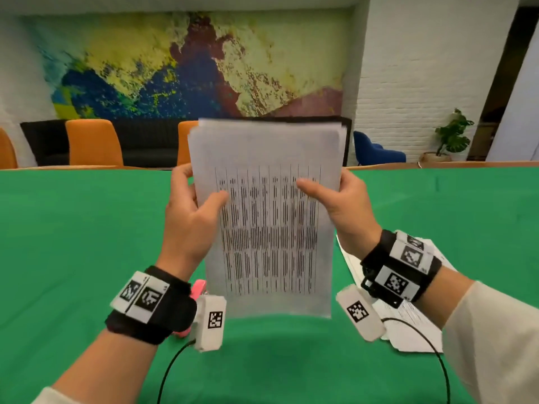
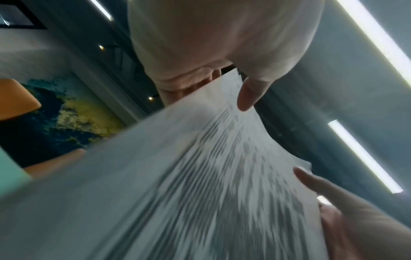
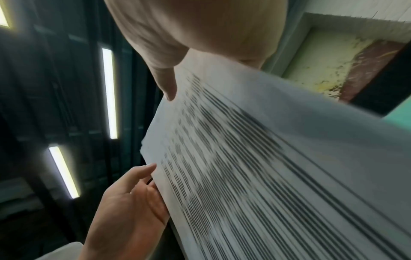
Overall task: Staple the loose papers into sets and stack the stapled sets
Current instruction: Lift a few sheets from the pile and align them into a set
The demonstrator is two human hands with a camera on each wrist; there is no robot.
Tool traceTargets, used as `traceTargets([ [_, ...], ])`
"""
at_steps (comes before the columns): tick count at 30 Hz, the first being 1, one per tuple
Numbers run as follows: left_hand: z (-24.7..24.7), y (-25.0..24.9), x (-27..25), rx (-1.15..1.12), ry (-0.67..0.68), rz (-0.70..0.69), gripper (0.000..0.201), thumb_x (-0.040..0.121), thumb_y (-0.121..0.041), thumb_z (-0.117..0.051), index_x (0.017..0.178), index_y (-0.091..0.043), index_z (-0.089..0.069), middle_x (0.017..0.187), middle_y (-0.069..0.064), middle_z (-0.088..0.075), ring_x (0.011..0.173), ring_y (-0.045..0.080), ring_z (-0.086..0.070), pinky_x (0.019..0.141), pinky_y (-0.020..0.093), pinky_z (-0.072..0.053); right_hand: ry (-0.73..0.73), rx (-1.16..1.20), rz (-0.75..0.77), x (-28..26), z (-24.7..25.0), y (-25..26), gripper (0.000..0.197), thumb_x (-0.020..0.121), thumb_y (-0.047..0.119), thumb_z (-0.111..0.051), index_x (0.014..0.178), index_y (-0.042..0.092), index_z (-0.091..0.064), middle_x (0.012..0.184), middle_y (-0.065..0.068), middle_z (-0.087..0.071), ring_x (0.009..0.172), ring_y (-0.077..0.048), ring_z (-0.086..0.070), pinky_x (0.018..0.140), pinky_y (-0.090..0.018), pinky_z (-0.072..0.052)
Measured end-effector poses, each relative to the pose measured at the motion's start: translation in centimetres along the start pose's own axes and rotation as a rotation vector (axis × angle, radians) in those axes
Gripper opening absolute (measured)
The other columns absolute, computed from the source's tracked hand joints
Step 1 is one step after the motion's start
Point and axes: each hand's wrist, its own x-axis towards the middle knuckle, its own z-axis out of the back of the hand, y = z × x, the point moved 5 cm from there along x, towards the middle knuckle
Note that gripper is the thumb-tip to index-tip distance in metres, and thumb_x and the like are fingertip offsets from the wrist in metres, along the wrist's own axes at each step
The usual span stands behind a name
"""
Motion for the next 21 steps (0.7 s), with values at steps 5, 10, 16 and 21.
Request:
traceTargets([
  [5, -0.2, 1.8, -1.7, -0.017, 0.011, 0.015, 0.033, 0.086, -0.017, -0.068, 0.115, -0.026, -0.054, 0.108, -0.001, -0.07, 0.097, 0.014, -0.071, 0.083, 0.044, -0.063, 0.044, -0.076, -0.077, -1.4, -0.4, -2.3, 0.017, 0.092, 0.011, -0.076, 0.108, 0.015, -0.074, 0.103, -0.004, -0.081, 0.096, -0.02, -0.077, 0.083, -0.035, -0.061],
  [10, -0.8, -1.9, 0.9, 0.11, -0.021, -0.126, 0.034, 0.093, -0.007, -0.065, 0.12, -0.02, -0.05, 0.097, -0.017, -0.069, 0.088, -0.002, -0.069, 0.071, 0.021, -0.058, 0.014, -0.04, 0.005, 0.7, -0.7, 1.0, 0.018, 0.094, 0.008, -0.073, 0.112, 0.008, -0.073, 0.103, -0.01, -0.08, 0.093, -0.026, -0.078, 0.077, -0.036, -0.064],
  [16, -0.6, 0.8, -0.5, 0.098, 0.076, -0.013, 0.027, 0.097, -0.002, -0.062, 0.118, -0.016, -0.051, 0.104, -0.002, -0.072, 0.093, 0.01, -0.074, 0.08, 0.036, -0.064, 0.032, -0.051, -0.054, -0.1, 0.1, -1.0, 0.028, 0.091, 0.012, -0.077, 0.118, 0.009, -0.072, 0.111, -0.007, -0.079, 0.104, -0.026, -0.076, 0.088, -0.039, -0.062],
  [21, -1.1, 0.6, -0.5, 0.044, 0.045, 0.008, 0.033, 0.088, -0.016, -0.061, 0.115, -0.034, -0.058, 0.111, -0.006, -0.074, 0.104, 0.017, -0.072, 0.091, 0.051, -0.06, 0.055, -0.08, -0.035, -0.5, -0.5, -0.4, 0.013, 0.097, 0.01, -0.07, 0.108, 0.014, -0.073, 0.101, -0.006, -0.08, 0.091, -0.02, -0.078, 0.073, -0.031, -0.062],
])
